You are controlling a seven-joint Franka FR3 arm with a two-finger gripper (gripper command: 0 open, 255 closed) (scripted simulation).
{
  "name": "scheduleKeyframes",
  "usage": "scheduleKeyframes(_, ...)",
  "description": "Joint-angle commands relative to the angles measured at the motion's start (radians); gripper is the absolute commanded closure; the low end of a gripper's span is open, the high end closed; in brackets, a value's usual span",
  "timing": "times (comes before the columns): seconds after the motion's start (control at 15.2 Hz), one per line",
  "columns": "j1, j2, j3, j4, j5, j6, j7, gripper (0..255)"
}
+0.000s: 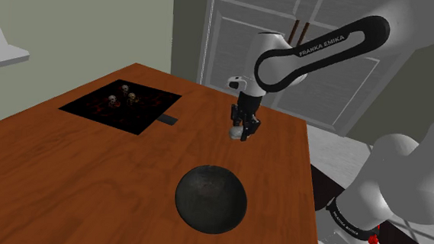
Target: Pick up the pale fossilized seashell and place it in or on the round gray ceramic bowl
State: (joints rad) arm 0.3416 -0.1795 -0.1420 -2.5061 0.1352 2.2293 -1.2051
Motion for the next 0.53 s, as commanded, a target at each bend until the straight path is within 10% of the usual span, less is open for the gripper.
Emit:
scheduleKeyframes(0.0,0.000,-0.018,0.002,0.011,-0.005,-0.029,0.008,255)
scheduleKeyframes(0.46,-0.004,-0.075,0.005,0.058,-0.022,-0.131,0.029,255)
